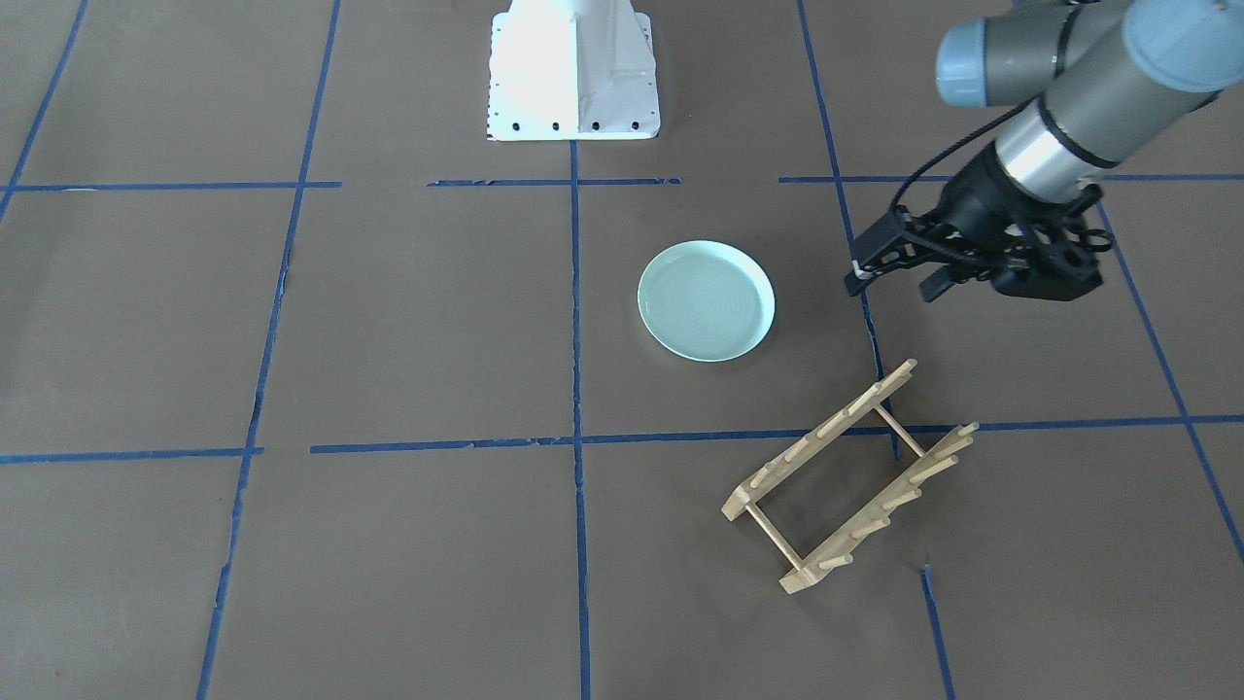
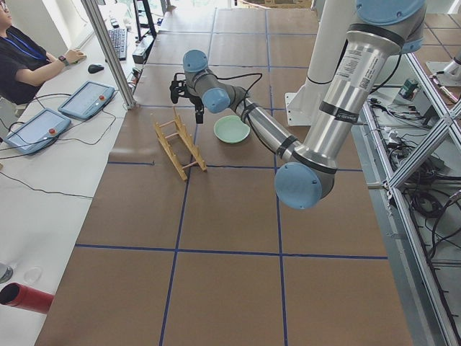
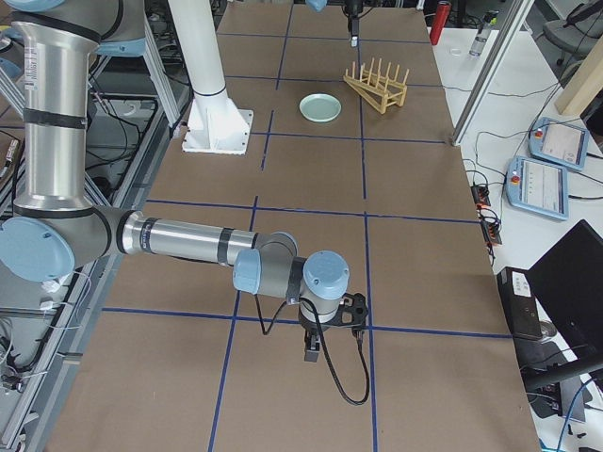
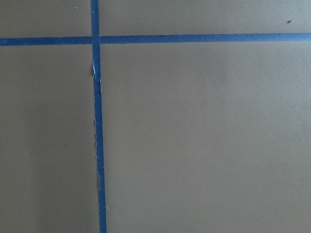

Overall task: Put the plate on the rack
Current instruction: 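Move the left gripper over the pale green plate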

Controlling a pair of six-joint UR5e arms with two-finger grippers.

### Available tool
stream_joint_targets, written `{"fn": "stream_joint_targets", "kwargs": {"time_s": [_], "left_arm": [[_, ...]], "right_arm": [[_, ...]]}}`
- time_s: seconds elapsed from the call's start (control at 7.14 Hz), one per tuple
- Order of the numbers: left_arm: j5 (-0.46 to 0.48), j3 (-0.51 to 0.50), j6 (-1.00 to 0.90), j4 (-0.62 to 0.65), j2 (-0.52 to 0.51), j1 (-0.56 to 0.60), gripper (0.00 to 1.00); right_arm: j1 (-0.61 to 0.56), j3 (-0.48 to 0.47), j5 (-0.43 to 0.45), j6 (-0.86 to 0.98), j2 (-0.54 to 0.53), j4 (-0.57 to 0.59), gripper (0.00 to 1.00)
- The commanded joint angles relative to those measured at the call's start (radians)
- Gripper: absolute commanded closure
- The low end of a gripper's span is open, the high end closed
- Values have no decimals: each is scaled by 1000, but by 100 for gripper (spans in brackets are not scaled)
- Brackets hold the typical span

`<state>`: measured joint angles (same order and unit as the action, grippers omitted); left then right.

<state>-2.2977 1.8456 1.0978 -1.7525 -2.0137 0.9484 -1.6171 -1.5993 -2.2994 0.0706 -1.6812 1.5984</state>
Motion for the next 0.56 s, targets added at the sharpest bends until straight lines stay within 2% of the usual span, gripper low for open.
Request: {"fn": "stream_joint_targets", "kwargs": {"time_s": [0.0,0.14,0.28,0.42], "left_arm": [[198,-55,59,162,-182,-170,0],[243,-89,69,277,-250,-209,0],[303,-136,147,328,-294,-244,1],[325,-252,231,332,-366,-287,0]], "right_arm": [[0,-1,0,0,0,0,0],[-1,-1,0,0,0,0,0],[-1,-1,0,-2,0,0,0],[-1,-1,0,0,0,0,0]]}}
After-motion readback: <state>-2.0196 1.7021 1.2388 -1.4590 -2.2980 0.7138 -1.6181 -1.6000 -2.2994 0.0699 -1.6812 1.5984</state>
